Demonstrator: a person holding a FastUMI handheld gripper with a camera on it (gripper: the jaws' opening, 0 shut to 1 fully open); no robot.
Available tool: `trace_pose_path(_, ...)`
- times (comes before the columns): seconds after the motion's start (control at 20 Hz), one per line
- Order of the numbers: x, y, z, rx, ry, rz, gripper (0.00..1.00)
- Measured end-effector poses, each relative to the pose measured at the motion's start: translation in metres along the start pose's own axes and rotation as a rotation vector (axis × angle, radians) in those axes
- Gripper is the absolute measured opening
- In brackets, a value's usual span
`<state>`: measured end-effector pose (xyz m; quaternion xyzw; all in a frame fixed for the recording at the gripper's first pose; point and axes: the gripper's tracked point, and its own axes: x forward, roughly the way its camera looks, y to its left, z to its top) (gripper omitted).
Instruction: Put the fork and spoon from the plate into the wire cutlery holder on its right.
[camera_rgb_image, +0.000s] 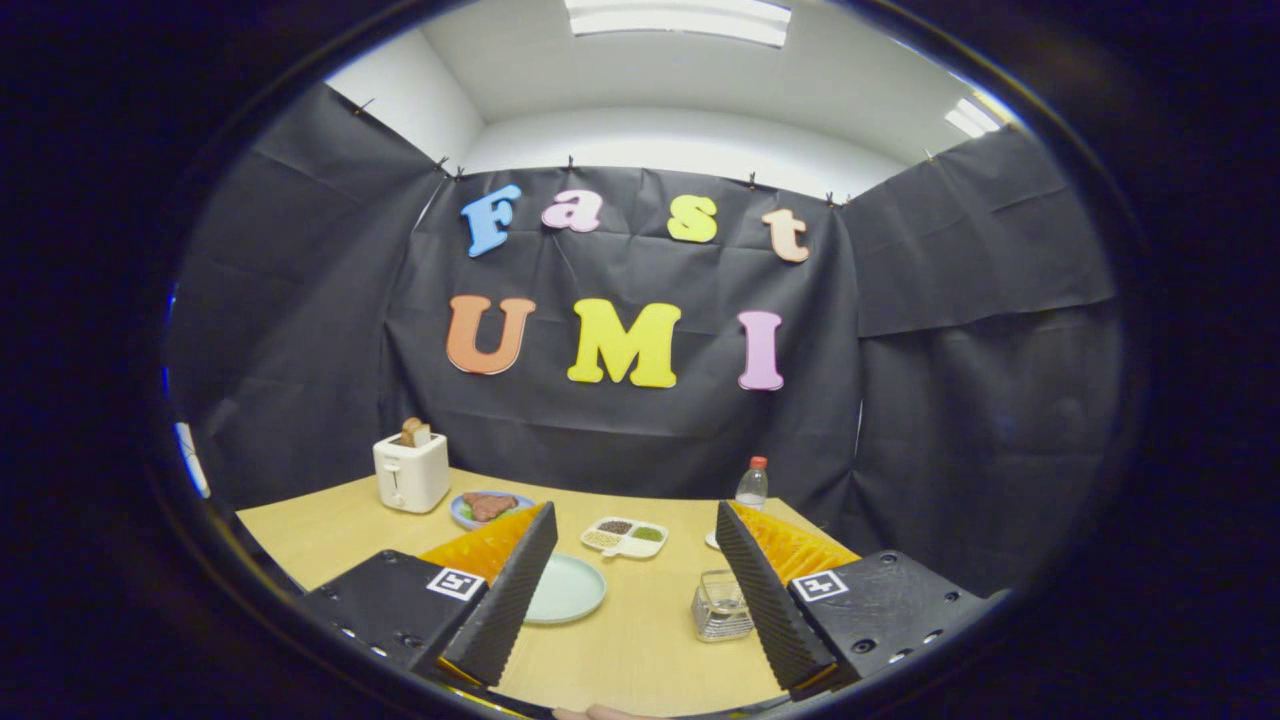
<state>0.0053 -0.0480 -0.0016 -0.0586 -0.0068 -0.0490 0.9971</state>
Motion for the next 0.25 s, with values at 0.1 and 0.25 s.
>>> trace_pose_path(0.1,-0.002,0.0035,0.0023,0.006,-0.005,0.006,0.95)
trace_pose_path(0.25,-0.0033,0.006,0.0003,0.009,-0.007,0.014,0.95)
